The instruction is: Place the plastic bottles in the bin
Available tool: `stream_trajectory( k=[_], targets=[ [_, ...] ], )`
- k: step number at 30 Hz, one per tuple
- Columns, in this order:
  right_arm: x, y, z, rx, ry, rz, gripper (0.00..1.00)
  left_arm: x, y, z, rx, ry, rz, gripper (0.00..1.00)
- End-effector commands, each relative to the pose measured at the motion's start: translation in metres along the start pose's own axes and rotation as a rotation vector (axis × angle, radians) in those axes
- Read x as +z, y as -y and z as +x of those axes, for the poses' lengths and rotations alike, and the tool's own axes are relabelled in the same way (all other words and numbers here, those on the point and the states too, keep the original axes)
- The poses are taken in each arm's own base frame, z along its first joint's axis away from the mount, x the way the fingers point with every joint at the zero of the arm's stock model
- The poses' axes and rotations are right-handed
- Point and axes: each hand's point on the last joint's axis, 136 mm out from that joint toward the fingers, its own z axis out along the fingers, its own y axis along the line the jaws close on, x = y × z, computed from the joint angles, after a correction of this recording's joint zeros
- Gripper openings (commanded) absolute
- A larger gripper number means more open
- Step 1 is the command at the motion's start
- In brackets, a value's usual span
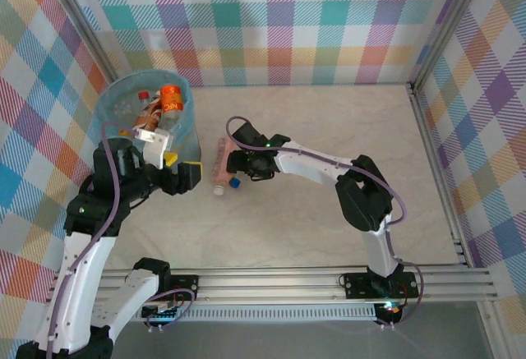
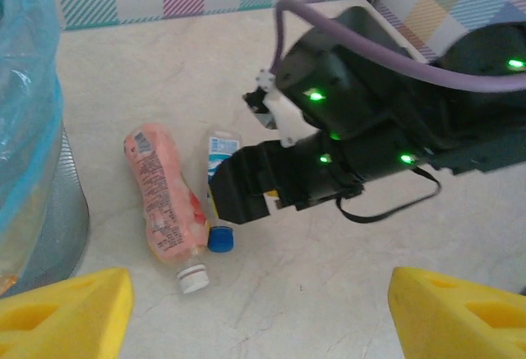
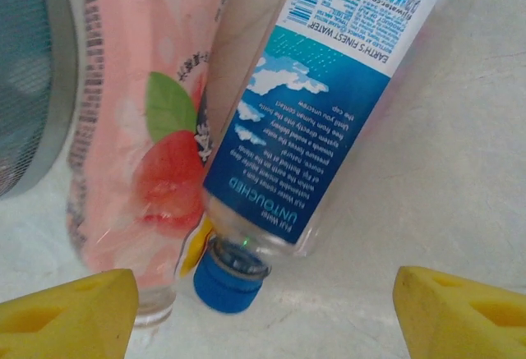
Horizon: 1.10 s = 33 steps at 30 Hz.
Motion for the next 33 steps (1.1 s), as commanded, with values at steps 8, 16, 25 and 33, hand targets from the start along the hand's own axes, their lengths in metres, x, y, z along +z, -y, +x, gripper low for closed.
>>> stream_trajectory(
  k=[8, 16, 25, 33],
  targets=[
    [0.039, 0.011, 0.003, 0.102, -0.046, 0.094, 0.83, -0.011, 0.000, 0.006, 0.079, 0.005, -0.033, 0.83],
    [0.053, 0.034, 0.002, 0.166, -0.044, 0.148, 0.78, -0.015, 0.001, 0.003, 0.084, 0.017, -0.035, 0.82],
    [0.033, 0.045, 0.000, 0.133, -0.022, 0.133, 0.54, -0.006, -0.012, -0.001, 0.002, -0.002, -0.090, 0.83],
    [-0.026, 0.051, 0.003, 0.038, 0.060, 0.034, 0.48, 0.007, -0.019, -0.027, -0.129, 0.045, -0.098, 0.83]
  ],
)
